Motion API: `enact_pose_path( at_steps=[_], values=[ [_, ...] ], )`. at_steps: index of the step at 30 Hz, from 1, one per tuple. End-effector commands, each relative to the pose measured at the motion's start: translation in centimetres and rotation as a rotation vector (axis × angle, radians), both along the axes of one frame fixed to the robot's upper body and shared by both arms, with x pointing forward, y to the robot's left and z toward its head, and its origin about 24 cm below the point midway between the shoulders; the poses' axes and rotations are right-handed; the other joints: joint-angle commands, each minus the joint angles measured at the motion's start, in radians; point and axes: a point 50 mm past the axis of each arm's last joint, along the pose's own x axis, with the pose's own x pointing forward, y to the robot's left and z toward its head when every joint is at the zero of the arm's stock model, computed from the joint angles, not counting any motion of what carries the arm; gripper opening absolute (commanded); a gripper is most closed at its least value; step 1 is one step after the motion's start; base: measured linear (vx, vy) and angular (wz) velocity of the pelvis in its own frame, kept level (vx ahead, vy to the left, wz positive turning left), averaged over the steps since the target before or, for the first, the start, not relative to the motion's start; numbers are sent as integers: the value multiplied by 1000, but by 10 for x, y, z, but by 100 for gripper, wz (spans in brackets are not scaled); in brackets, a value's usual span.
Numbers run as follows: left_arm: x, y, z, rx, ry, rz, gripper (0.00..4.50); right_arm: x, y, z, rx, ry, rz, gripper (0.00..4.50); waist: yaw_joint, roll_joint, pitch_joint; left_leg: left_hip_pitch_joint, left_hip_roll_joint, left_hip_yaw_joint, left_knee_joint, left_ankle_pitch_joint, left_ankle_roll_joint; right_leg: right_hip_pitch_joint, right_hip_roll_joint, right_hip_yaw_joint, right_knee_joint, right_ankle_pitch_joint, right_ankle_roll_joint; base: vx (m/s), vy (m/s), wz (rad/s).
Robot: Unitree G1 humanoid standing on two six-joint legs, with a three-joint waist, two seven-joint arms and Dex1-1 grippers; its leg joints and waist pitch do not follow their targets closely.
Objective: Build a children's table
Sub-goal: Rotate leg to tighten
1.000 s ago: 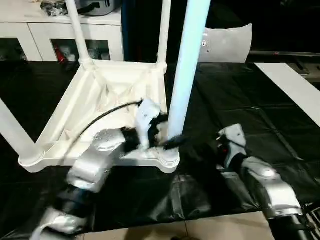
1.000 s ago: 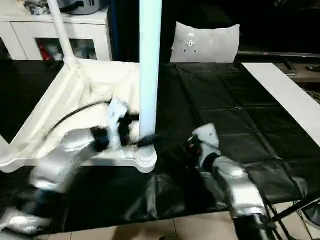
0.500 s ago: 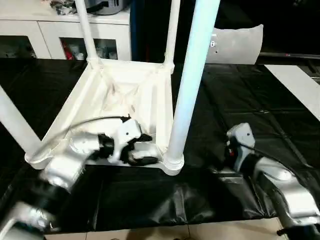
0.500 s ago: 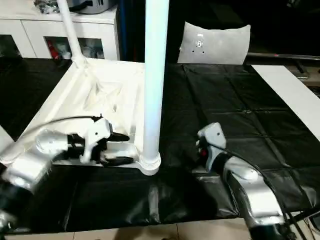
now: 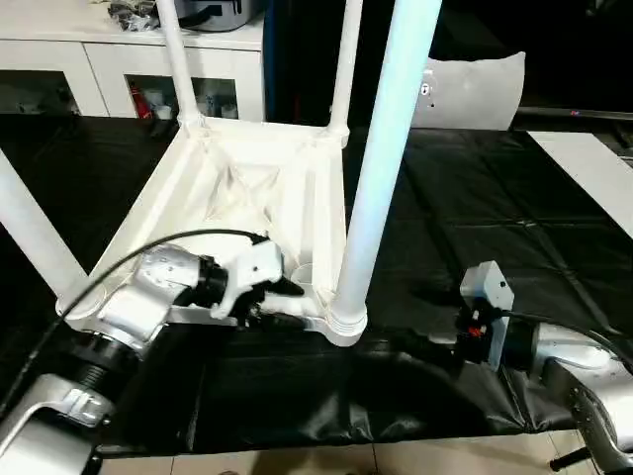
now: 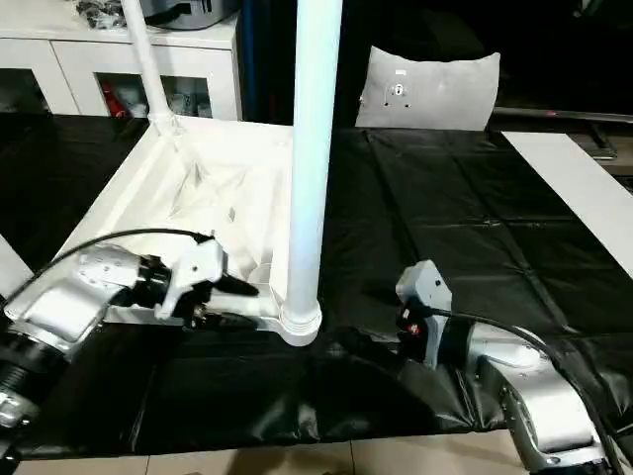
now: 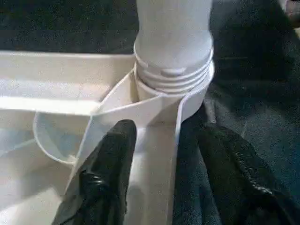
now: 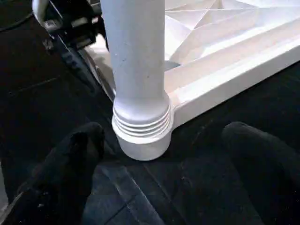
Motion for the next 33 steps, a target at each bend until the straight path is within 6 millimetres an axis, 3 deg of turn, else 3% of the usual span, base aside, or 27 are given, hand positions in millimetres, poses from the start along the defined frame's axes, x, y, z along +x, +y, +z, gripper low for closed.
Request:
enact_pose_path(
  at_steps=[1, 9, 10, 13, 16, 23, 28, 33],
  values=[
    [4, 0, 3, 20, -22, -16, 203, -1, 1, 5, -8, -22, 11, 450, 2, 12, -62, 17, 50, -20, -73, -311, 13, 41, -83, 45, -86, -454, -138, 0, 0, 0],
    [5, 5, -3, 48, -12, -22, 158, -3, 4, 3, -1, -12, 32, 450, 3, 12, -63, 17, 54, -22, -76, -308, 13, 42, -83, 45, -79, -410, -157, 0, 0, 0],
    [5, 6, -4, 50, -14, -18, 135, -3, 4, 3, 0, -12, 33, 450, 3, 12, -63, 16, 53, -21, -75, -305, 15, 43, -83, 46, -79, -406, -157, 0, 0, 0],
    [6, 7, -5, 50, -15, -12, 128, -3, 5, 3, 1, -12, 34, 450, 4, 15, -63, 17, 54, -22, -75, -306, 12, 44, -85, 46, -78, -405, -159, 0, 0, 0],
    [7, 8, -7, 50, -21, -5, 91, -4, 5, 3, 1, -8, 36, 450, 3, 14, -63, 16, 54, -22, -76, -313, 11, 44, -84, 46, -79, -406, -161, 0, 0, 0],
    [9, 12, -8, 63, -19, -10, 47, -5, 5, 3, 4, -3, 43, 450, 1, 11, -56, 22, 49, -25, -74, -360, 7, 36, -86, 39, -98, -547, -112, 0, 0, 0],
    [9, 14, -9, 62, -10, -20, 9, -4, 6, 3, 7, -6, 43, 450, -4, 10, -56, 22, 49, -29, -74, -380, 4, 34, -87, 35, -103, -586, -93, 0, 0, 0],
    [7, 11, -7, 15, 1, -41, 4, -1, 9, 2, 21, -6, 49, 450, -6, 11, -60, 19, 52, -27, -76, -357, 10, 36, -88, 41, -92, -505, -125, 0, 0, 0]
  ],
)
